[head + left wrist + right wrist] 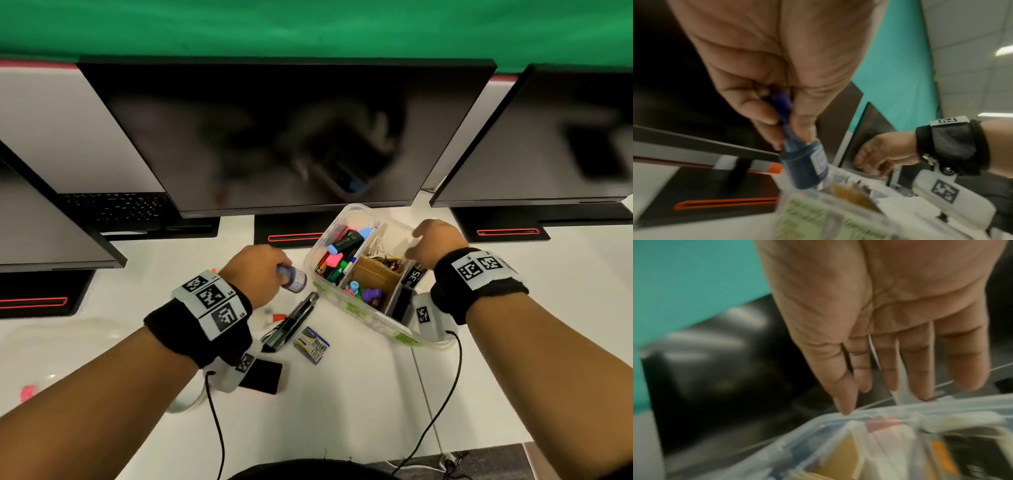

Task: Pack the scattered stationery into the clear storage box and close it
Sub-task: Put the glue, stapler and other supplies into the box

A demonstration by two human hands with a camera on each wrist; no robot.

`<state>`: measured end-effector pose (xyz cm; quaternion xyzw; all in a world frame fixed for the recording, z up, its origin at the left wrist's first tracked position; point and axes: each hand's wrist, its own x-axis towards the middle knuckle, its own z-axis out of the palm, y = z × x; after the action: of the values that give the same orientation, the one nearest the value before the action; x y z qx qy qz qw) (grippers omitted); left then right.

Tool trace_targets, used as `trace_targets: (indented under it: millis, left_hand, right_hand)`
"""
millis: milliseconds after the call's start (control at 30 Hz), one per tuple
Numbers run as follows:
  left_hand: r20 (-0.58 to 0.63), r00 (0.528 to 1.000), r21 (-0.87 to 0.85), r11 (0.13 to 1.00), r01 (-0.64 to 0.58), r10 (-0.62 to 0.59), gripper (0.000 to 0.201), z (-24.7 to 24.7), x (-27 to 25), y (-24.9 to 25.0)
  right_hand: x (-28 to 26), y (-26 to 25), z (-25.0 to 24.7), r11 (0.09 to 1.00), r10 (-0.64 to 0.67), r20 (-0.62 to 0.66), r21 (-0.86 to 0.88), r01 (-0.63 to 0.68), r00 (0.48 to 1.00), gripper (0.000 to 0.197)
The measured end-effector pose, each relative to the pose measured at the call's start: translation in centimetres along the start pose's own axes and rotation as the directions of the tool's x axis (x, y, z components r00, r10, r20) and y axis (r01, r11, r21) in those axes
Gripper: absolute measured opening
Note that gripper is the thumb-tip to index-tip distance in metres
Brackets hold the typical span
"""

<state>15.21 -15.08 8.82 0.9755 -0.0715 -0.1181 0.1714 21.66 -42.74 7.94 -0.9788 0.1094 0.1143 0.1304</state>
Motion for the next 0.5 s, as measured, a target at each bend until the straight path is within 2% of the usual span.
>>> trace_targets:
  millis: [33,100,200,267,433,500]
  left_hand:
    - [-0.019,0.999,-0.071,0.997,-0.038,0.037,0.027,-0.2,-0.1,1.1]
    - [-0.068,0.994,-0.197,0.976,-0.093,0.081,0.02,-0.4,0.0,3.3]
    - [-0.133,0.986,-0.355,0.924,-0.141,0.099,0.013,0.1,0.5,6.2]
    - [-0.142,0.983,-0.4,0.902,-0.164,0.116,0.014,0.8,1.0,7.5]
    - [-0.076,0.976,-0.385,0.897,-0.219,0.206,0.017,2.6,1.7,9.1]
    - [-0.057,0.971,-0.481,0.846,-0.229,0.23,0.021,3.1,1.9,9.5]
  right_hand:
    - [-1.1,-0.7,-0.4,0.994,-0.069,0.011,0.081,0.068,0.998,0.039]
    - [-3.2,-1.8,-0.7,0.951,-0.232,0.133,0.238,0.196,0.963,0.037]
    - [-5.1,-2.4,-0.2,0.886,-0.372,0.338,0.408,0.222,0.865,0.04]
    - [-5.5,-2.3,0.3,0.881,-0.4,0.349,0.402,0.25,0.847,0.038]
    - [-5.8,-1.6,0.9,0.878,-0.434,0.288,0.346,0.33,0.854,0.021]
    - [-5.5,-1.1,0.8,0.897,-0.409,0.265,0.295,0.33,0.873,0.017]
